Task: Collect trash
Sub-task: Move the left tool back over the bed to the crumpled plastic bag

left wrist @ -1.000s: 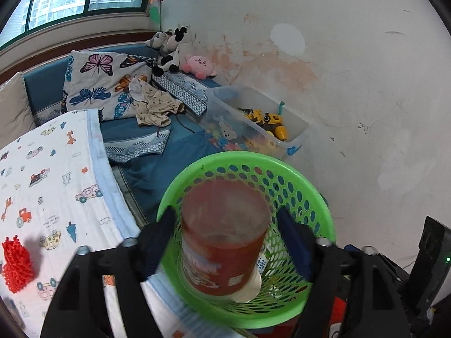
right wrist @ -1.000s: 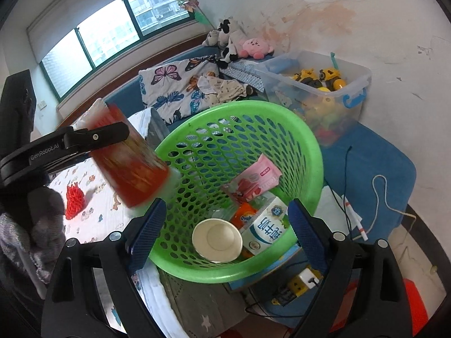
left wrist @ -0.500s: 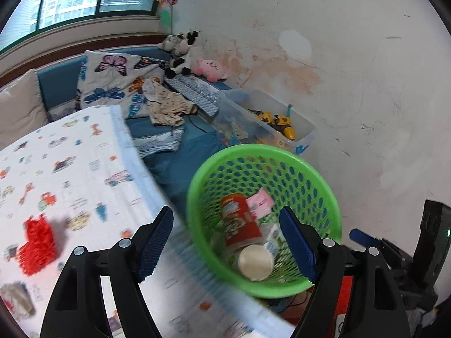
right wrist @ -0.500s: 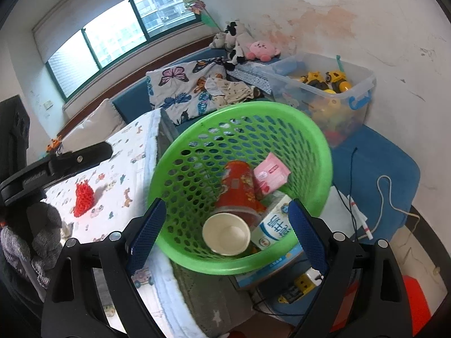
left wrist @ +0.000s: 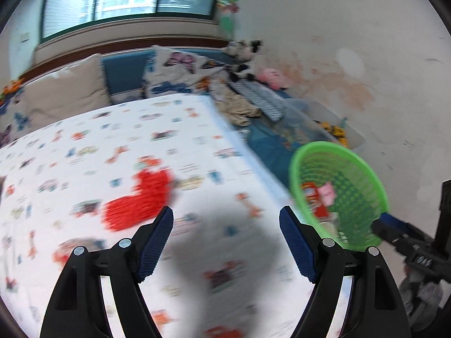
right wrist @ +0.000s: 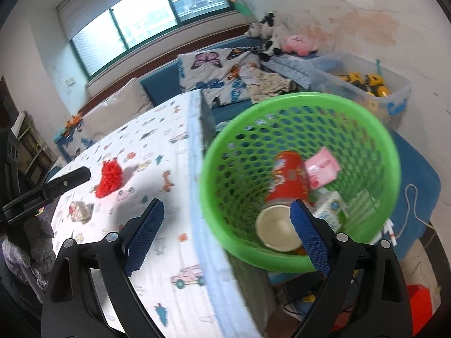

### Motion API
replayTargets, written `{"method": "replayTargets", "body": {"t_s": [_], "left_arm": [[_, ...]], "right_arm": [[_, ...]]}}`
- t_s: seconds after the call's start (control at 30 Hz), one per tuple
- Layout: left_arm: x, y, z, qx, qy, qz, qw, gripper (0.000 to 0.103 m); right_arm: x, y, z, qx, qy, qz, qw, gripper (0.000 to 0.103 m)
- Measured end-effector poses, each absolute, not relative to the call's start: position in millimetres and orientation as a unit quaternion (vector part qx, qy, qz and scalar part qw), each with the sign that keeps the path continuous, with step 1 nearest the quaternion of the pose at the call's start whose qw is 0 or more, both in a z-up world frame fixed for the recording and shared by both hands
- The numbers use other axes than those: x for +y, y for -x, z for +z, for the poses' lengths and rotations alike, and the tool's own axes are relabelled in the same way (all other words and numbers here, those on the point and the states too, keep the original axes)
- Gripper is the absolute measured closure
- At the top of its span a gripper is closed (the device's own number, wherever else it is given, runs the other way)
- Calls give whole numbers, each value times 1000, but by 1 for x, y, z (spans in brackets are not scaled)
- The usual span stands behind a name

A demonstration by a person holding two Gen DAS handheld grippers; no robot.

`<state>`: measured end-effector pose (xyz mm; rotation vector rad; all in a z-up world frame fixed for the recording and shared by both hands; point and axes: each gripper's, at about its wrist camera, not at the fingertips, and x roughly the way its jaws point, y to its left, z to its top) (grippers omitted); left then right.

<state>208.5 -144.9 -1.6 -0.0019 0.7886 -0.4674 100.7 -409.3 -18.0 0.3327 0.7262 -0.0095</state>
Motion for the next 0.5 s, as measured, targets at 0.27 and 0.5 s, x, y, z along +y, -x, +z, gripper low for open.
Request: {"method": "replayTargets", "body": {"t_s": [0.27, 0.5], "left_arm": [[-60, -218, -20, 396, 23, -134, 908, 28], [-24, -228, -44, 421, 30, -98, 901, 28]], "right_arm": [[-368, -123, -18, 363, -141, 38, 920, 12], [-336, -138, -18, 369, -123, 69, 919, 12]]}}
